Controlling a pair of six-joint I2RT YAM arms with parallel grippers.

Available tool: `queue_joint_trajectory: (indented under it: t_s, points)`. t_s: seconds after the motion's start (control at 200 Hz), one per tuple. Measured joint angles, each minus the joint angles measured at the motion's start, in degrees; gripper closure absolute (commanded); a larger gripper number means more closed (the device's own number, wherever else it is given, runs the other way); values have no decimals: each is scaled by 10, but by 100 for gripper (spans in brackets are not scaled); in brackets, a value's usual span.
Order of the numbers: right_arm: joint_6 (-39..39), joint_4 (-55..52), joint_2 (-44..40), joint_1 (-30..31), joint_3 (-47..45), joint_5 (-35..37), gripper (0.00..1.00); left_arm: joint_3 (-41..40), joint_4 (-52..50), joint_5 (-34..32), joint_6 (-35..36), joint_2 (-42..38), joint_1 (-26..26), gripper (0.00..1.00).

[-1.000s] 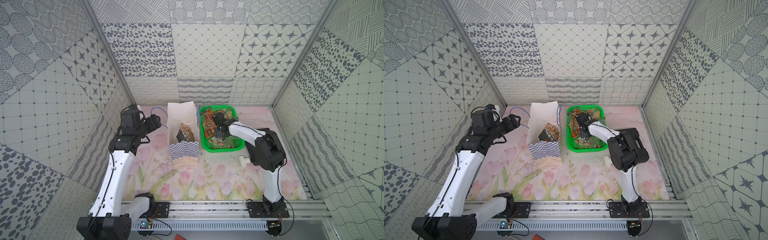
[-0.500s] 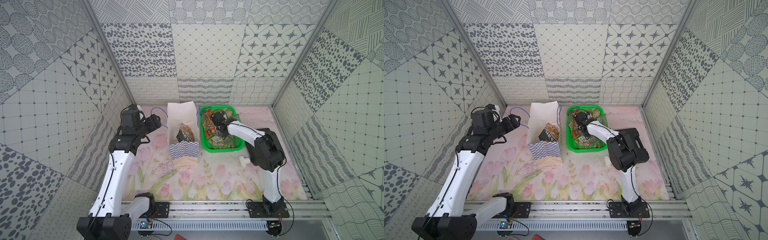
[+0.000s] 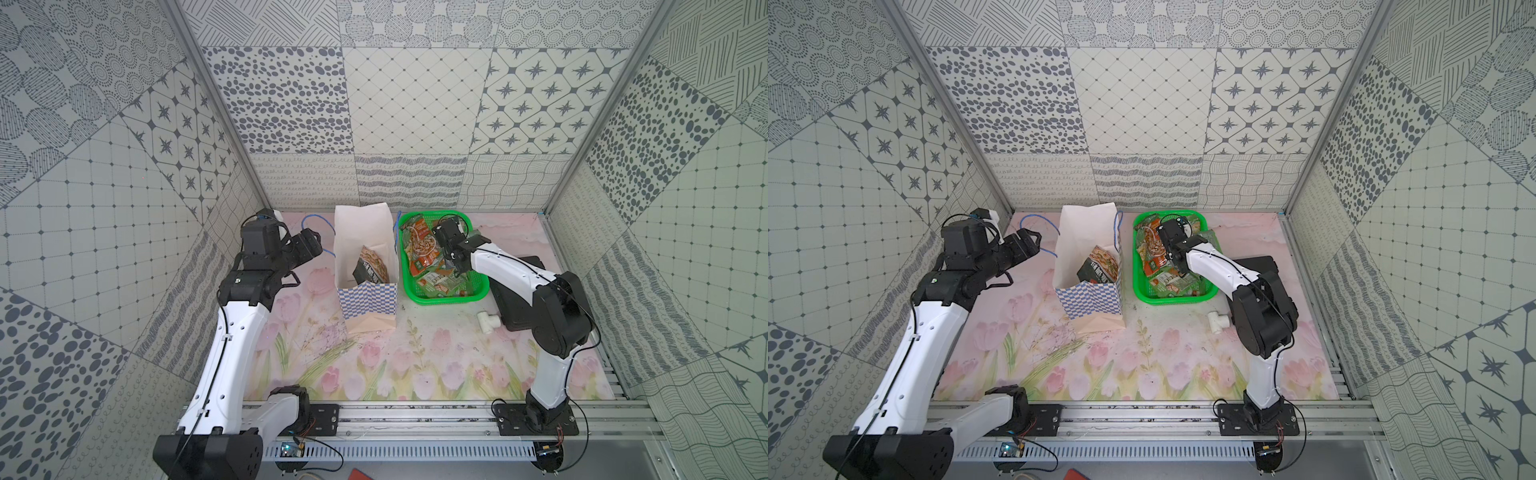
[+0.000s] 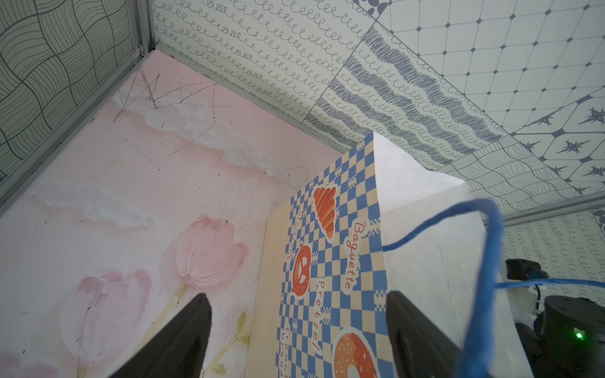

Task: Place the condiment packets inside the bag
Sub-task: Pick up the condiment packet from the storage box.

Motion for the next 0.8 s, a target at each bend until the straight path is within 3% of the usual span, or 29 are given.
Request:
queue_joint_trajectory:
  t_s: [0.25, 0.47, 0.6, 0.8]
  points:
    - [4, 39, -163, 16, -36, -73, 100, 0, 0, 1, 0, 0, 0, 13]
    - [54, 102, -310, 19, -37, -147, 100, 0, 0, 3, 0, -1, 0, 13]
    - [95, 144, -344, 21, -37, -220, 100, 0, 0, 5, 0, -3, 0, 13]
    - [195, 241, -338, 34, -37, -386, 100, 0, 0, 6, 0, -4, 0, 13]
